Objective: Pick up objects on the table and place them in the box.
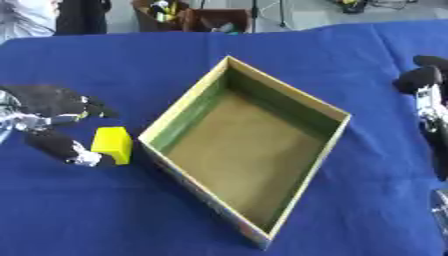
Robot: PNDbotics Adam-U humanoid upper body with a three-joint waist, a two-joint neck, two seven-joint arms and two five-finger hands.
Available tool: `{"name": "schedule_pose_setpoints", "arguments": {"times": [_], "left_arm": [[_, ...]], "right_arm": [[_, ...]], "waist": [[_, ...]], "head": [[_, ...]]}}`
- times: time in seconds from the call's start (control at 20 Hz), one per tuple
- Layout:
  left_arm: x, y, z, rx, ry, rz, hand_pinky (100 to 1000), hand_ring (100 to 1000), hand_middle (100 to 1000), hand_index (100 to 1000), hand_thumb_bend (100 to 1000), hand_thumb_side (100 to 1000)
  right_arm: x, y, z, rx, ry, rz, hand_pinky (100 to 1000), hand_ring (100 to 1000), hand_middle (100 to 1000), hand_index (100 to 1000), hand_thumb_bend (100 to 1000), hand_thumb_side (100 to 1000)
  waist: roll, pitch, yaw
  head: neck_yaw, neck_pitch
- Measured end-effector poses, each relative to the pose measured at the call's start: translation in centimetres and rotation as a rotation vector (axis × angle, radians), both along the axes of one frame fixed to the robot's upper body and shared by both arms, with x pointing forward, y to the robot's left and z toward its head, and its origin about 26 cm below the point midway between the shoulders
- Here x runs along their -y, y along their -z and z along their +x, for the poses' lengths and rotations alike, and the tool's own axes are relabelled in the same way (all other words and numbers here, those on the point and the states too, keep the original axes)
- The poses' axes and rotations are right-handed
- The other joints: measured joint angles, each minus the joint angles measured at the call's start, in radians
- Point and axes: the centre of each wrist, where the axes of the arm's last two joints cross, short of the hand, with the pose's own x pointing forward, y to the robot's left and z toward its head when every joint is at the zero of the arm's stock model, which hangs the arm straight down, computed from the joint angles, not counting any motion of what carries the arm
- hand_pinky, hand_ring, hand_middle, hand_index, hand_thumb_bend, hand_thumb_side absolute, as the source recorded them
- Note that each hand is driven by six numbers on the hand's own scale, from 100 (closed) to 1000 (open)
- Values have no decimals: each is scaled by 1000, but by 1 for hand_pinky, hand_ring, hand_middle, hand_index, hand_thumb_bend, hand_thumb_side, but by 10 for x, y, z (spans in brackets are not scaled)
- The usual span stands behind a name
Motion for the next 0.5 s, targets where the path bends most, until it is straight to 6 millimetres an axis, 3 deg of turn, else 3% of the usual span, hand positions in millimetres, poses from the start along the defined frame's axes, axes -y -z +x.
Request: {"name": "schedule_pose_setpoints", "arguments": {"times": [0.5], "left_arm": [[0, 12, 9, -6, 10, -2, 638, 757, 767, 1000, 582, 1000]], "right_arm": [[-1, 0, 0, -2, -1, -3, 699, 636, 569, 749, 100, 583]], "waist": [[0, 10, -5]], "head": [[3, -1]]}}
